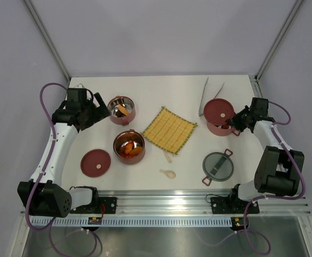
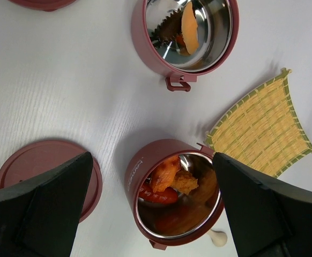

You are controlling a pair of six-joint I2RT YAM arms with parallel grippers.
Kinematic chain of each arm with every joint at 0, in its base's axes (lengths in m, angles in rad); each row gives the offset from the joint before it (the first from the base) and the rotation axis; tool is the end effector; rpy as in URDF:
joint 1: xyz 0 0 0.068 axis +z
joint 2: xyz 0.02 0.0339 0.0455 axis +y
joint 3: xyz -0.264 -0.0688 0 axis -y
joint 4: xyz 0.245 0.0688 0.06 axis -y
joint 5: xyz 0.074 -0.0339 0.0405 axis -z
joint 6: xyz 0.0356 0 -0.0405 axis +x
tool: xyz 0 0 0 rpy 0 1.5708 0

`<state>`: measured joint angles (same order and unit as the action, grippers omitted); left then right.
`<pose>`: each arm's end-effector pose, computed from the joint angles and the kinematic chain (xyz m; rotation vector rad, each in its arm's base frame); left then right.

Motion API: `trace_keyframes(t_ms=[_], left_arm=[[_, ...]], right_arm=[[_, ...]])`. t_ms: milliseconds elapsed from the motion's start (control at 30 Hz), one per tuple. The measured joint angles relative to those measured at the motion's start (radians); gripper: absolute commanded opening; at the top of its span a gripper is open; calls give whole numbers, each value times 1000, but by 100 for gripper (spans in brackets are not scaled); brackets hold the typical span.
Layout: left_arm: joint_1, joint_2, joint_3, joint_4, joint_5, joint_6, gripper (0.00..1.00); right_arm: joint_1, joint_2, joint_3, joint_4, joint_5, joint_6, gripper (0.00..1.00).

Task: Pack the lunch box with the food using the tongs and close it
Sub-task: Close the box lid on the packing box.

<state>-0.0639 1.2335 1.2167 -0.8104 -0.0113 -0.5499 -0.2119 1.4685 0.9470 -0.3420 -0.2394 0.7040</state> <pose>0.2523 -0.0157 0.3378 -0.5864 2.3435 -0.2716 0.3009 -0.0561 0.2236 0.9915 2.2592 0.5092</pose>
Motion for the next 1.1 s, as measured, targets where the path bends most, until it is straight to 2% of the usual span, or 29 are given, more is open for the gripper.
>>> trace_keyframes(t_ms=[367, 700, 800, 833, 867, 1000, 1100], left_arm=[[0, 0, 0, 2, 10, 0, 99], [0, 0, 0, 2, 12, -1, 99], [0, 0, 0, 2, 12, -1, 99], [0, 0, 0, 2, 12, -1, 99], [0, 0, 0, 2, 12, 0, 99], [0, 0, 0, 2, 12, -1, 99], [0, 0, 0, 2, 13, -1, 99]], right_arm=[[-80, -6, -28, 9, -43, -4, 0], [-110, 69, -23, 11, -90, -20, 1], [-111, 69, -23, 11, -94, -21, 7], [-111, 69, -23, 11, -94, -22, 12], [-111, 69, -23, 11, -94, -23, 22], [-111, 58, -22, 6, -87, -28, 40], [-111, 23, -19, -18, -64, -45, 44]])
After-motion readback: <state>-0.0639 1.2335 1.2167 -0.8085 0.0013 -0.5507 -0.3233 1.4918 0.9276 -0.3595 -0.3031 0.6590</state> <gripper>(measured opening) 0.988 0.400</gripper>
